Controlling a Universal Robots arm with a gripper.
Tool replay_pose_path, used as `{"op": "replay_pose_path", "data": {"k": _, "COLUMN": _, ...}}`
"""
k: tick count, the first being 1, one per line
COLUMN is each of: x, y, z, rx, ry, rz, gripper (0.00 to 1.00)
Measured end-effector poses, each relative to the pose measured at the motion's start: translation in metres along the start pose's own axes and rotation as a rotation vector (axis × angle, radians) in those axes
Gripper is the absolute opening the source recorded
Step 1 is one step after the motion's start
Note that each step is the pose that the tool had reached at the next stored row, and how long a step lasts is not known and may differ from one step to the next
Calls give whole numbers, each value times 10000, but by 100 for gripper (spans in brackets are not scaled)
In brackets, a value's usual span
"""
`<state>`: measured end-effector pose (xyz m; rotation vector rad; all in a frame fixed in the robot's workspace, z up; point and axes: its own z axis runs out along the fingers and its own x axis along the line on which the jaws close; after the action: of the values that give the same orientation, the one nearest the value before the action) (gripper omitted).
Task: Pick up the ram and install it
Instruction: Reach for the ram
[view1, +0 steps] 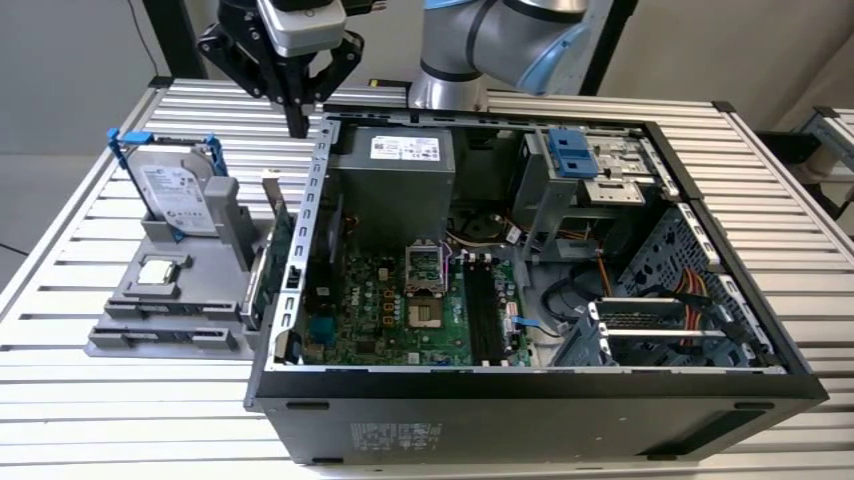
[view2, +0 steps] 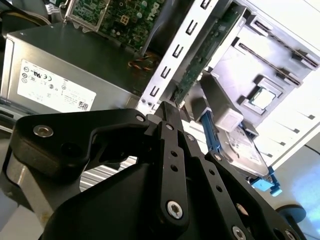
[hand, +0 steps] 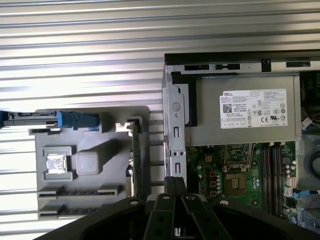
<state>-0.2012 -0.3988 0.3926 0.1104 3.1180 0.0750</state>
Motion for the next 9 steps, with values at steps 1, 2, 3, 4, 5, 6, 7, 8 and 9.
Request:
{"op": "replay_pose_path", "data": {"k": 1, "x": 14, "y": -1, "z": -1, "rx": 1, "ry": 1, "rz": 0, "gripper": 0}}
{"op": "replay_pose_path", "data": {"k": 2, "x": 23, "y": -1, "z": -1, "rx": 0, "ry": 0, "rz": 1, "gripper": 0}}
{"op": "replay_pose_path", "data": {"k": 3, "x": 28, "y": -2, "z": -1, "rx": 0, "ry": 0, "rz": 0, "gripper": 0}}
{"op": "replay_pose_path", "data": {"k": 4, "x": 36, "y": -3, "z": 0, "rx": 0, "ry": 0, "rz": 0, "gripper": 0}}
{"op": "replay_pose_path", "data": {"k": 5, "x": 45, "y": -3, "z": -1, "rx": 1, "ry": 1, "rz": 0, "gripper": 0}}
{"op": "replay_pose_path", "data": {"k": 6, "x": 58, "y": -4, "z": 0, "rx": -1, "ry": 0, "rz": 0, "gripper": 0}}
{"op": "replay_pose_path", "data": {"k": 7, "x": 70, "y": -5, "z": -1, "rx": 0, "ry": 1, "rz": 0, "gripper": 0}}
{"op": "replay_pose_path", "data": {"k": 8, "x": 79, "y": -5, "z": -2, "rx": 1, "ry": 1, "rz": 0, "gripper": 0}}
{"op": "replay_pose_path", "data": {"k": 9, "x": 88, "y": -6, "z": -1, "rx": 0, "ry": 0, "rz": 0, "gripper": 0}}
